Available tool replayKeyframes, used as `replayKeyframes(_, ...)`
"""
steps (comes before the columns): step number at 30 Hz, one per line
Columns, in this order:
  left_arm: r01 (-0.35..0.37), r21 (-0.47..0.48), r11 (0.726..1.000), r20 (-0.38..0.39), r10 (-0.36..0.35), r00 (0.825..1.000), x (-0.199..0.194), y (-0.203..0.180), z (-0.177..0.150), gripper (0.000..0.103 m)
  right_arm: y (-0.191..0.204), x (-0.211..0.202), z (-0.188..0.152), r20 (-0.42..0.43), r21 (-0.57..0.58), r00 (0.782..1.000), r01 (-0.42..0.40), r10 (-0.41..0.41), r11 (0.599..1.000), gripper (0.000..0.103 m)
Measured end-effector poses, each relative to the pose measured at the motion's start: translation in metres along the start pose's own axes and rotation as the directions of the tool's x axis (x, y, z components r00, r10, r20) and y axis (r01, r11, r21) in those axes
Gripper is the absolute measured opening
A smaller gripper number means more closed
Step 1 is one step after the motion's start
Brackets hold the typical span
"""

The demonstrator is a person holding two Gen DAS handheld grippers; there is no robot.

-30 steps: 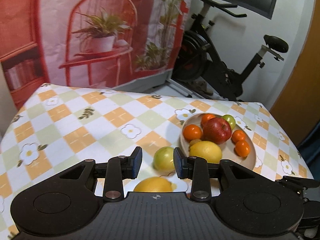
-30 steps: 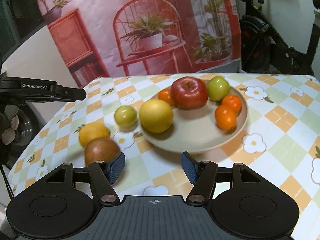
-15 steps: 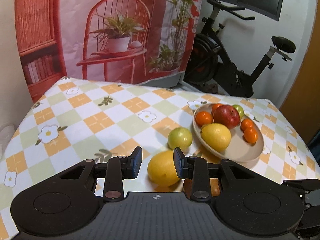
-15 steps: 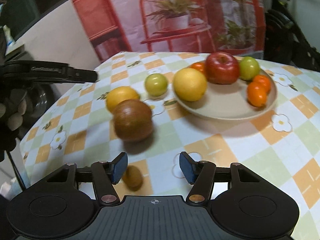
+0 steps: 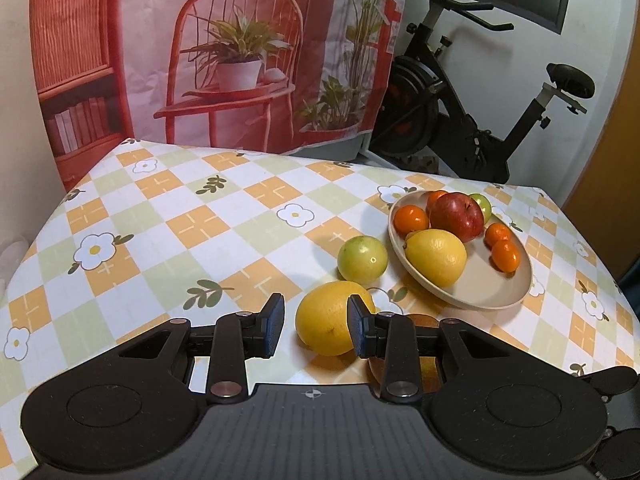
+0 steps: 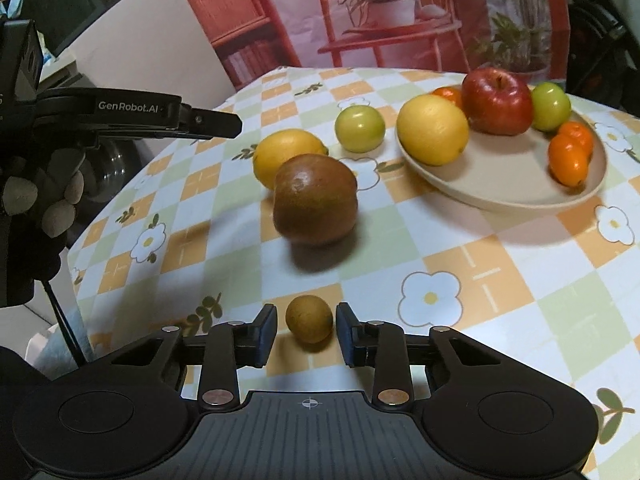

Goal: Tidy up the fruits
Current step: 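Close the right gripper on the small brown fruit beside the plate, then lift the small brown fruit over the plate with the right gripper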

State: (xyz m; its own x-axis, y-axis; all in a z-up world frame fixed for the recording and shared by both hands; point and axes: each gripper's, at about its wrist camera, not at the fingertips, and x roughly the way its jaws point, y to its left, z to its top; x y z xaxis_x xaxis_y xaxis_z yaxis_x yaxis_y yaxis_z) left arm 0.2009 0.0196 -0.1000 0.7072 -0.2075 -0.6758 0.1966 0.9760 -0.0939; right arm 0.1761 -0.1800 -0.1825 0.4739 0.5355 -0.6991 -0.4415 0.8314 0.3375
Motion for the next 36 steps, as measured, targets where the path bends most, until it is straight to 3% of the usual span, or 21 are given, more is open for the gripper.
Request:
replayKeyframes(9,0.005,0.005,1.0,-0.005,-0.005,1.0,0.001,-0.002,0.0,0.036,-0.001,-0.001,0.0,0.012,-0.006,1.0,0.025,-0.025,1.0,0.024)
replayKeyframes(17,0.016,-0.001,1.0,0.014,-0.016,1.0,-0.003,-0.002,0.01,0.036,-0.007,-0.015,0.008,0.09,-0.032,0.991,0.101,-0.098,0.994,0.024)
replayKeyframes(24,0.029,-0.016,0.999,0.079,-0.028,0.997,-0.016,0.001,0.035,0.036,-0.02,-0.031,0.017,0.174,-0.006,0.971,0.166,-0.162,0.986,0.024)
replayKeyframes(28,0.023,-0.008,1.0,0.129,-0.022,0.991,-0.025,0.001,0.052,0.036,-0.035,-0.048,0.027,0.244,0.059,0.947,0.198,-0.206,0.978,0.024)
replayKeyframes(36,0.012,0.022,1.0,0.234,-0.017,0.972,-0.039,-0.004,0.092,0.037,-0.069,-0.092,0.055,0.397,0.159,0.866,0.262,-0.304,0.952,0.024)
